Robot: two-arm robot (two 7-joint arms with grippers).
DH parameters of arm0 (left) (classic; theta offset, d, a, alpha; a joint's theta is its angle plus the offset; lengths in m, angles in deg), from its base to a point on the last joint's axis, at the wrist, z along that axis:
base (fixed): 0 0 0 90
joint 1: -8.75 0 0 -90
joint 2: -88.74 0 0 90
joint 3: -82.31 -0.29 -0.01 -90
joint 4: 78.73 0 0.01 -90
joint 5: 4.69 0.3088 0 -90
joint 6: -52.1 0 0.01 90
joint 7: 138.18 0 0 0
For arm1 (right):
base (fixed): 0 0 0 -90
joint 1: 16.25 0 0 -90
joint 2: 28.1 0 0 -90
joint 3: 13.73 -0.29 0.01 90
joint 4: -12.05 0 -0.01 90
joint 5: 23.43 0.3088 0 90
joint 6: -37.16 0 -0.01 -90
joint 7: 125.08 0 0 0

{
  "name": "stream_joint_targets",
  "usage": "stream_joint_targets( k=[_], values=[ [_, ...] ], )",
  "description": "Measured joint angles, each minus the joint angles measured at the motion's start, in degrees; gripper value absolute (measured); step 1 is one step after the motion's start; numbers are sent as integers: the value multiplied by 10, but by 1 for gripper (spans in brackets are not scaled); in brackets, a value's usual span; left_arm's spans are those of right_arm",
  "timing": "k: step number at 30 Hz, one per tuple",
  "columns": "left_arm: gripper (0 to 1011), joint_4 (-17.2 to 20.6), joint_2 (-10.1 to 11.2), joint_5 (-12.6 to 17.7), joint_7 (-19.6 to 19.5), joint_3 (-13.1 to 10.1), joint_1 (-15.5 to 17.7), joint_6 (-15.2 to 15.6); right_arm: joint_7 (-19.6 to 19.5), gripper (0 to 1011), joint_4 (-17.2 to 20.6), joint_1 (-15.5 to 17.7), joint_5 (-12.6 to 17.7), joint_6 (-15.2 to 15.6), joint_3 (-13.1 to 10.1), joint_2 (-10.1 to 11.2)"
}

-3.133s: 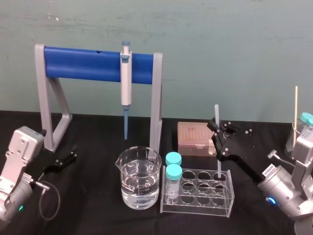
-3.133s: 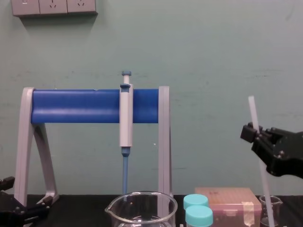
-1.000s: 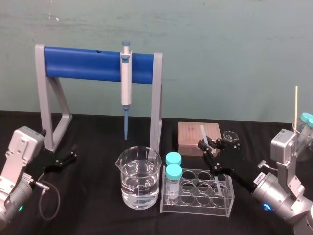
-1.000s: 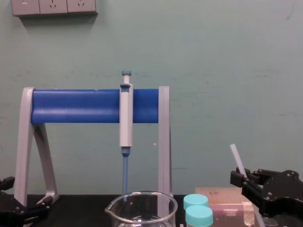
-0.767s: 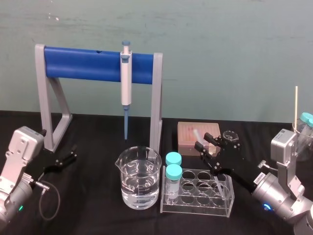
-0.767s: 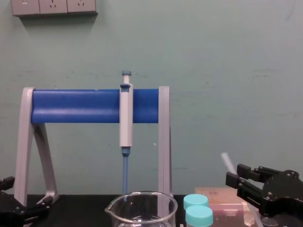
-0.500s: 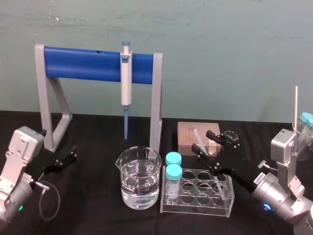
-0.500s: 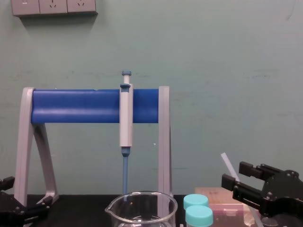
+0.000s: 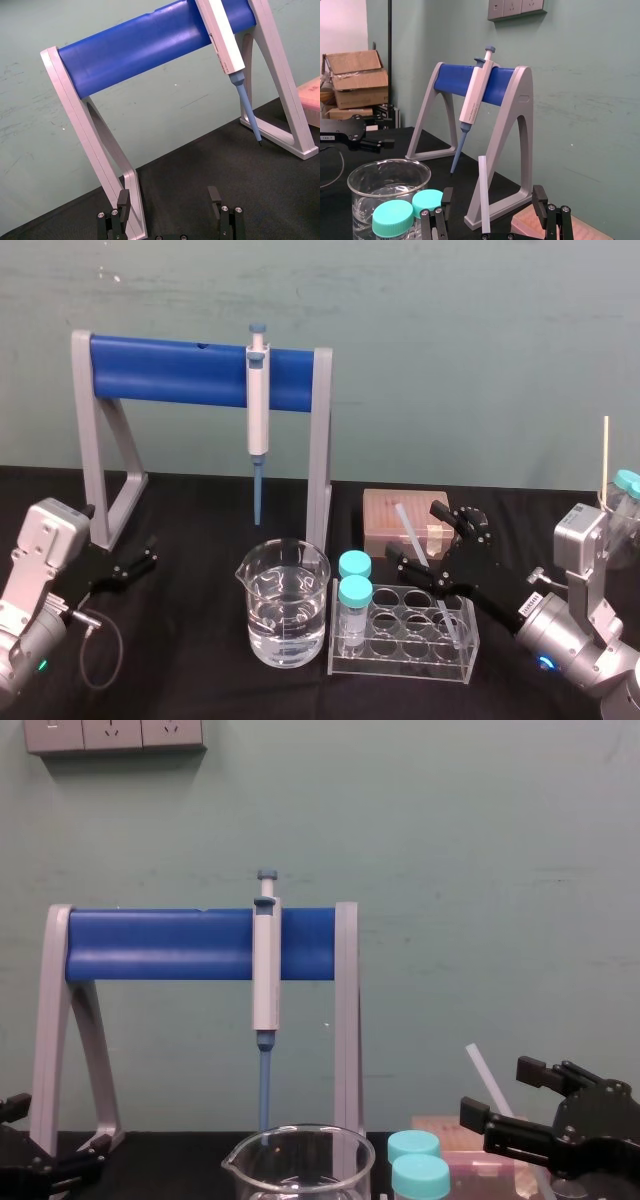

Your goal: Pick up the stirring rod with one hand, then place it down.

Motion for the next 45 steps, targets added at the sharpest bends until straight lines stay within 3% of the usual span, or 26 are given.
stream_joint_targets(
  k=[7, 17, 22, 30, 34, 45],
  values=[
    [1000, 0, 0, 0, 0, 0, 0, 0, 0, 1003, 2, 1, -1, -2, 0, 1],
    [1000, 0, 0, 0, 0, 0, 0, 0, -8, 1003, 31, 11, -16, -38, -3, 4],
    [1000, 0, 0, 0, 0, 0, 0, 0, -23, 1003, 51, 22, -24, -59, -14, 3],
    [1000, 0, 0, 0, 0, 0, 0, 0, -69, 1003, 85, 44, -35, -79, -51, -12],
    [1000, 0, 0, 0, 0, 0, 0, 0, -102, 1003, 101, 55, -51, -58, -70, -21],
    [1001, 0, 0, 0, 0, 0, 0, 0, -149, 1003, 134, 79, -78, 8, -103, -29]
  ],
)
